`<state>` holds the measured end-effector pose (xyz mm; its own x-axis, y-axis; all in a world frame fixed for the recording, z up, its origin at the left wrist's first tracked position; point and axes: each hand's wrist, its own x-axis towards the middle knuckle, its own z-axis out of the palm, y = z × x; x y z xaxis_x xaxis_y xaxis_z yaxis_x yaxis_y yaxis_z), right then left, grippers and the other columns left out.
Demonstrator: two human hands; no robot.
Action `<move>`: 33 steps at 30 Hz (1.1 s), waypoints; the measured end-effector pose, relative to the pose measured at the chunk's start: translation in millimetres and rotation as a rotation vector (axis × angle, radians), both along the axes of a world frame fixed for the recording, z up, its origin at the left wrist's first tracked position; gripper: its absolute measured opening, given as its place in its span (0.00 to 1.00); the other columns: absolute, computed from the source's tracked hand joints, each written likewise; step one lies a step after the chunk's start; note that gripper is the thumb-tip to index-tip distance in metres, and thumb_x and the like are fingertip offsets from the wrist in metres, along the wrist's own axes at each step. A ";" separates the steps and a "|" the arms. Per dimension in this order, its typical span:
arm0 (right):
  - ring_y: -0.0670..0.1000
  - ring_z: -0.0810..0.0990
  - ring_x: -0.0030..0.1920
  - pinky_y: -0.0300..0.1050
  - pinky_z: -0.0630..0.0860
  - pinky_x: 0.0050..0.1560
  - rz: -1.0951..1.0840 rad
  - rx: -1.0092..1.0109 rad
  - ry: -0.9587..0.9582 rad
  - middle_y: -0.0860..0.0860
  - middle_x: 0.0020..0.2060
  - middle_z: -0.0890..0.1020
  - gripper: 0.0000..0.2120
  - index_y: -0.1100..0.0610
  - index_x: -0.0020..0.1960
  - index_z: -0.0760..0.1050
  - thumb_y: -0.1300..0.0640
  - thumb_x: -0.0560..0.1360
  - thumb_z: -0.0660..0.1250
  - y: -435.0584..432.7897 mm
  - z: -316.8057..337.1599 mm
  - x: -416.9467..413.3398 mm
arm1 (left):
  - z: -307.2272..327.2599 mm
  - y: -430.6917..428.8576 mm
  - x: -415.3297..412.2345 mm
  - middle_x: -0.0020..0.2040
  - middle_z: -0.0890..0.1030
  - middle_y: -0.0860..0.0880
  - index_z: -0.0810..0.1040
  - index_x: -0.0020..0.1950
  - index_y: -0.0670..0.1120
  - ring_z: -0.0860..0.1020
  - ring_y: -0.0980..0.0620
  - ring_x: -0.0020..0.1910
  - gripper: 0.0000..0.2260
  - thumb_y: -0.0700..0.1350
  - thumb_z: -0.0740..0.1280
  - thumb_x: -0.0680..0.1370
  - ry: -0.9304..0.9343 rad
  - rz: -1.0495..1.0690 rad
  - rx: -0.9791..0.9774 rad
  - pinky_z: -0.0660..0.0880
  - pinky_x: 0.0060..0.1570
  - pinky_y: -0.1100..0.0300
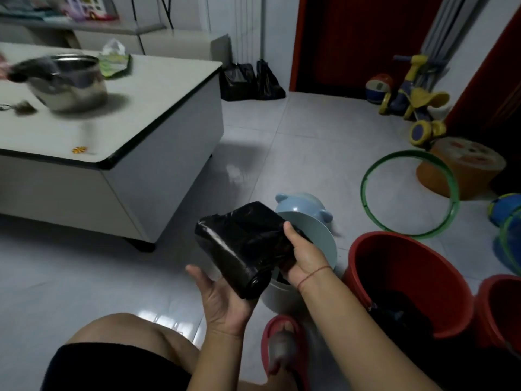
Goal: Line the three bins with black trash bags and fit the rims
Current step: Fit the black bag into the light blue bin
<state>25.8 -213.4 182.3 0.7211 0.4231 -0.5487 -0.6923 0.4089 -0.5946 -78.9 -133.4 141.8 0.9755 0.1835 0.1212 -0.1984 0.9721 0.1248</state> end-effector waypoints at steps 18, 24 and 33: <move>0.62 0.74 0.63 0.59 0.71 0.63 -0.128 -0.061 -0.011 0.62 0.64 0.74 0.24 0.60 0.71 0.64 0.54 0.77 0.64 3.9 6.9 55.0 | 3.0 45.4 21.9 0.57 0.82 0.41 0.83 0.57 0.43 0.80 0.39 0.56 0.30 0.47 0.83 0.56 0.215 -0.001 0.016 0.78 0.50 0.40; 0.63 0.70 0.67 0.59 0.66 0.68 -0.128 -0.023 0.022 0.62 0.68 0.71 0.25 0.60 0.73 0.61 0.52 0.79 0.60 -2.6 2.0 74.1 | 16.9 89.8 21.4 0.53 0.84 0.41 0.84 0.53 0.41 0.83 0.41 0.51 0.27 0.46 0.83 0.56 0.403 0.039 0.176 0.79 0.50 0.41; 0.59 0.77 0.55 0.56 0.67 0.66 -0.152 -0.054 0.017 0.57 0.61 0.77 0.12 0.57 0.53 0.75 0.52 0.81 0.57 -16.0 -14.7 102.8 | 20.9 200.8 51.7 0.53 0.82 0.40 0.78 0.58 0.42 0.80 0.42 0.53 0.28 0.45 0.80 0.60 0.765 0.062 0.809 0.76 0.53 0.49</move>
